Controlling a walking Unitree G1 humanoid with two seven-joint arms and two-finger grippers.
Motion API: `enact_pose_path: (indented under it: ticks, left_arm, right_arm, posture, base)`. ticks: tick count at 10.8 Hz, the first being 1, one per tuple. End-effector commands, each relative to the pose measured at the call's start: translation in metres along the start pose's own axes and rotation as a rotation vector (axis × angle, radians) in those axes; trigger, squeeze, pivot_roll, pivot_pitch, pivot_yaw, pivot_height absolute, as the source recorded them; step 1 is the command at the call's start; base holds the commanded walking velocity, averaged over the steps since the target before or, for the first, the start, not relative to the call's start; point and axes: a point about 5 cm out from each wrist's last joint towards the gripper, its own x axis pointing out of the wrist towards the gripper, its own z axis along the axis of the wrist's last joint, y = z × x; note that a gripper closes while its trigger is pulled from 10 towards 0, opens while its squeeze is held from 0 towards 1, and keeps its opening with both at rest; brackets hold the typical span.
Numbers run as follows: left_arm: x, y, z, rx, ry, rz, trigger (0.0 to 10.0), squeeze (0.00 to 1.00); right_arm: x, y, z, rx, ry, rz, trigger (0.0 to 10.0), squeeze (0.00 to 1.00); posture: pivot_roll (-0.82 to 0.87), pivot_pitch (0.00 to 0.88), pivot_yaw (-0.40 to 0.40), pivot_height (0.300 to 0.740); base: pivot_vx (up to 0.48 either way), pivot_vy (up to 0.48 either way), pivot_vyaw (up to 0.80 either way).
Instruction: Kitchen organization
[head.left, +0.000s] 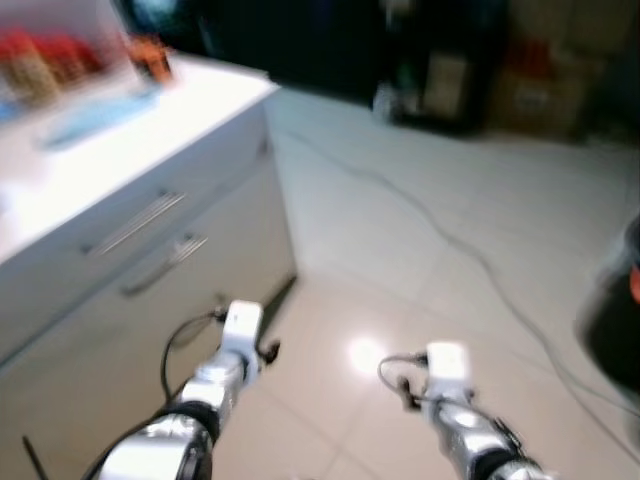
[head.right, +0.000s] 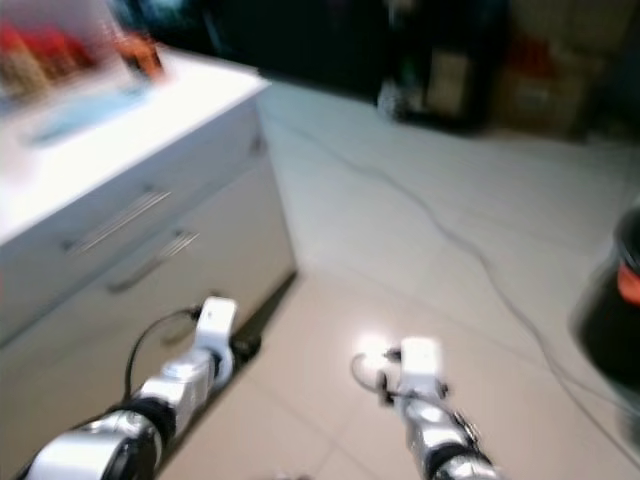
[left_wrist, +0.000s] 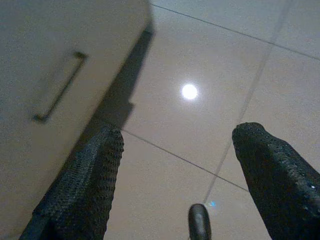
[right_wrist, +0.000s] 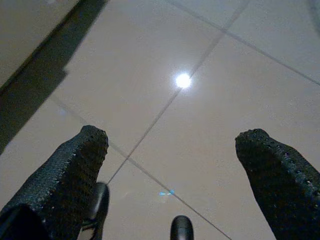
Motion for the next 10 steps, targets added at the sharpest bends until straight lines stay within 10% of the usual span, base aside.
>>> enact_pose_path:
  ticks: [1,10]
  left_arm:
    - [-0.001,0.003,-0.007,-0.003,0.029,0.004,10.0,0.00]
    - [-0.003,0.016,-0.010,0.009,0.046,0.127,10.0,0.00]
  right_arm:
    - [0.000,0.000,0.000,-0.007,0.012,0.004,10.0,0.00]
    - [0.000,0.002,0.001,-0.030,0.011,0.020,10.0,0.00]
  posture:
    - [0.01,0.000,0.139,0.740]
    - [0.02,0.000,0.129,0.740]
  base:
    - [0.000,0.000,0.80]
    - [0.000,0.000,0.80]
